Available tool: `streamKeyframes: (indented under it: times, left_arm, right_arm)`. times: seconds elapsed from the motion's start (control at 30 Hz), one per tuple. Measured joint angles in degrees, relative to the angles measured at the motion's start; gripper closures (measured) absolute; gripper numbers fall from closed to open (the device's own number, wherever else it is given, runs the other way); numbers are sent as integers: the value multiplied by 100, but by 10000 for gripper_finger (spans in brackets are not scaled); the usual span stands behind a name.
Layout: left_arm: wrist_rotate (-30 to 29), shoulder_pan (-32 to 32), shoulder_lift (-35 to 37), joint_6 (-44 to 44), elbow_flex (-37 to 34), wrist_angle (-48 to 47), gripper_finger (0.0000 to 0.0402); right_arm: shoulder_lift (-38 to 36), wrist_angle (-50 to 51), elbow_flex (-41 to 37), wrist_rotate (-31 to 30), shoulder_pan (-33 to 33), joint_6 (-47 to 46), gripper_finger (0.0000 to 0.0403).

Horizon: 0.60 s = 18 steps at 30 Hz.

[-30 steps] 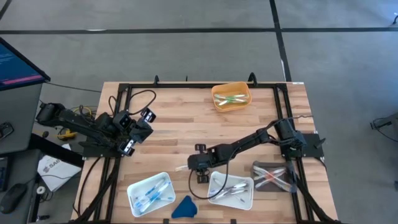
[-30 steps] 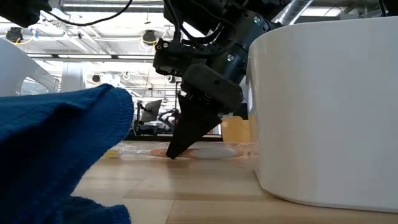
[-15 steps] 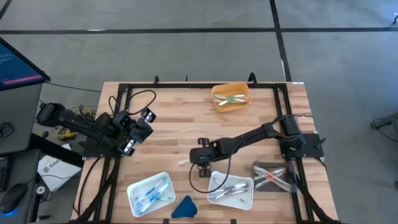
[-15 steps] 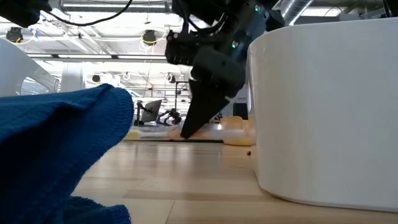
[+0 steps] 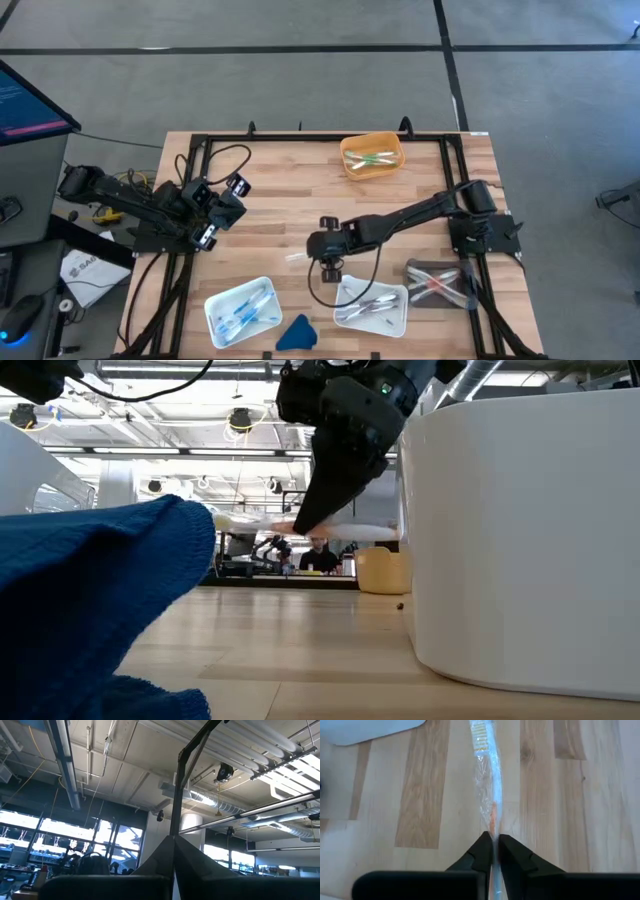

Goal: Pick & Place Toothbrushes
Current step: Put the orange toothbrush into the black bin

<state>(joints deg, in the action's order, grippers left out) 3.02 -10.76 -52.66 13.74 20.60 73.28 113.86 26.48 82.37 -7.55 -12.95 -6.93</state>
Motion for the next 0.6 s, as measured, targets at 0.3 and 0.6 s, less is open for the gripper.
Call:
streamKeyframes:
  times: [0.3,0.6]
  left_arm:
    - [1,0,1,0,0,0,398]
    - [1,1,1,0,-1,0,398]
  right_arm:
    - [-220,298,4,0,-1,92,394]
    - [-233,776,7,-1,-8,90,387]
